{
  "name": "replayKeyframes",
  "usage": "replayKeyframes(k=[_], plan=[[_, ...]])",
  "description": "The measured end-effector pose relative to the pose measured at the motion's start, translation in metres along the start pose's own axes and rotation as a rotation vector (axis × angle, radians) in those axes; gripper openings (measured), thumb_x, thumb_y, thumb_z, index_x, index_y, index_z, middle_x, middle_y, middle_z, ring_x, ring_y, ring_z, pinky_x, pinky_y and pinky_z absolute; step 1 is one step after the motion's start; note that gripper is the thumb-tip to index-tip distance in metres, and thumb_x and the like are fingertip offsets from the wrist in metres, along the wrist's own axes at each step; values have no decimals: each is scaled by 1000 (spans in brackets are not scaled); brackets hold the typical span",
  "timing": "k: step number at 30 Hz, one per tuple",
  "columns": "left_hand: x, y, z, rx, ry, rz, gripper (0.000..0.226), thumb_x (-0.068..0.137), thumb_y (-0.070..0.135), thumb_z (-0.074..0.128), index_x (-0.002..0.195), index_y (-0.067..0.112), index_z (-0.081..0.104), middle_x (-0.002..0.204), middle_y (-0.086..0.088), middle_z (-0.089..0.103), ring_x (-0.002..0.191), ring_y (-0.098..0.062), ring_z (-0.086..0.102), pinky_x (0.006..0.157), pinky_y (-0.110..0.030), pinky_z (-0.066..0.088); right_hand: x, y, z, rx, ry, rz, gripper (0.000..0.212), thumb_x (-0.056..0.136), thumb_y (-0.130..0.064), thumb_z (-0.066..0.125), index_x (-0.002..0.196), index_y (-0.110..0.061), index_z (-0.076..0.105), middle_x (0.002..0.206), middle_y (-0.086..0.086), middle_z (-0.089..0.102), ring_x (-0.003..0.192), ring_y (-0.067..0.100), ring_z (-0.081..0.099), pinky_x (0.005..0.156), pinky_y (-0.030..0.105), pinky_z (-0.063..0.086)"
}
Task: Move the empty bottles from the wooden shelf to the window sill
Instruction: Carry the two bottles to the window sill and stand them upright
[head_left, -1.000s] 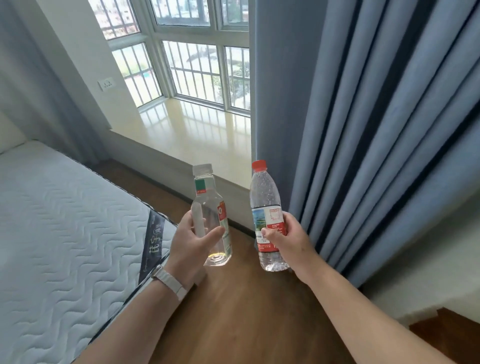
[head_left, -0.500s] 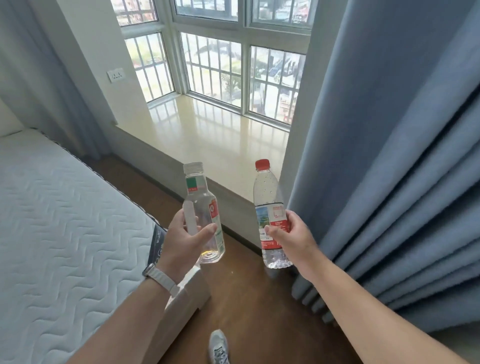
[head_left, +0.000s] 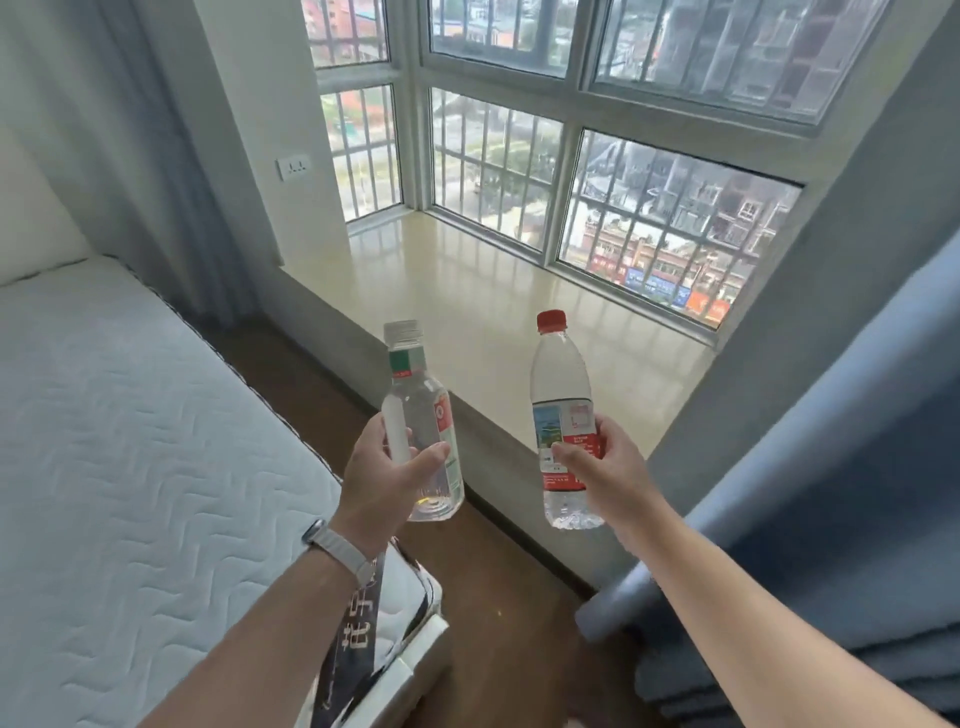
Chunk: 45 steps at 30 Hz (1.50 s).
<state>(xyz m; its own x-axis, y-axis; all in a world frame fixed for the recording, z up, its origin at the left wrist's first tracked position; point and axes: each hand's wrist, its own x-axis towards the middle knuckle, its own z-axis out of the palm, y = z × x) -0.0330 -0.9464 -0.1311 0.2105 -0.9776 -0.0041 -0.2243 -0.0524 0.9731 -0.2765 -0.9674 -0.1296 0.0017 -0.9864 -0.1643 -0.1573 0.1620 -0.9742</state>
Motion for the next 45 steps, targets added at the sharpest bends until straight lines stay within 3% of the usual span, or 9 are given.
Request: replayKeyframes(k=[4,10,16,20,23,28,33,37,45], plan=[[37,-6,-2,-20,23,-41,43,71,37,72,110,22,60,95,-1,65,84,-12,65,64,-16,49,38,-9,11,33,-20,2,34,85,-17,71,114,-29,60,106,2,72,88,17,73,72,34,60],[96,-12,2,-5,59,-74,36,70,37,72,103,28,60,97,-1,66,89,-16,66,70,-25,53,111,-18,20,85,-47,32,29,86,-14,70,111,-25,61,106,7,72,90,24,73,79,43,61],[168,-6,12,18,131,-100,38,70,40,73,105,33,60,103,2,70,96,-16,69,82,-38,59,202,-33,27,68,-118,20,27,87,-13,69,107,-29,61,103,5,72,86,18,73,72,33,59],[228,5,30,64,169,-99,43,71,45,75,109,32,60,104,2,68,97,-16,67,83,-35,57,277,-53,23,50,-164,-9,29,87,-15,69,111,-29,60,103,2,72,85,15,73,65,25,55],[269,13,48,86,200,-91,40,84,30,78,118,29,56,108,4,64,102,-15,63,82,-31,53,331,-71,19,28,-196,-42,31,88,-20,69,115,-28,58,103,0,71,86,15,71,68,29,54],[322,27,65,110,209,-99,43,86,32,76,123,29,54,109,6,63,104,-14,63,88,-38,57,389,-88,23,68,-249,-69,32,88,-21,68,117,-26,57,103,1,70,91,18,70,73,34,55],[360,37,71,144,248,-93,41,89,27,74,124,28,52,107,11,63,100,-11,63,77,-22,52,426,-92,27,96,-272,-45,26,89,-17,66,110,-29,59,102,1,69,87,14,70,67,27,53],[380,35,60,155,302,-106,40,89,26,74,122,27,53,104,12,62,96,-8,62,72,-16,49,453,-92,37,103,-271,-13,22,88,-15,66,108,-26,61,101,6,70,84,16,71,68,30,55],[442,8,0,118,371,-134,39,89,25,74,122,27,53,106,12,64,98,-9,64,74,-23,53,512,-96,96,61,-307,4,29,84,-20,68,112,-24,63,101,5,72,84,17,73,70,32,57]])
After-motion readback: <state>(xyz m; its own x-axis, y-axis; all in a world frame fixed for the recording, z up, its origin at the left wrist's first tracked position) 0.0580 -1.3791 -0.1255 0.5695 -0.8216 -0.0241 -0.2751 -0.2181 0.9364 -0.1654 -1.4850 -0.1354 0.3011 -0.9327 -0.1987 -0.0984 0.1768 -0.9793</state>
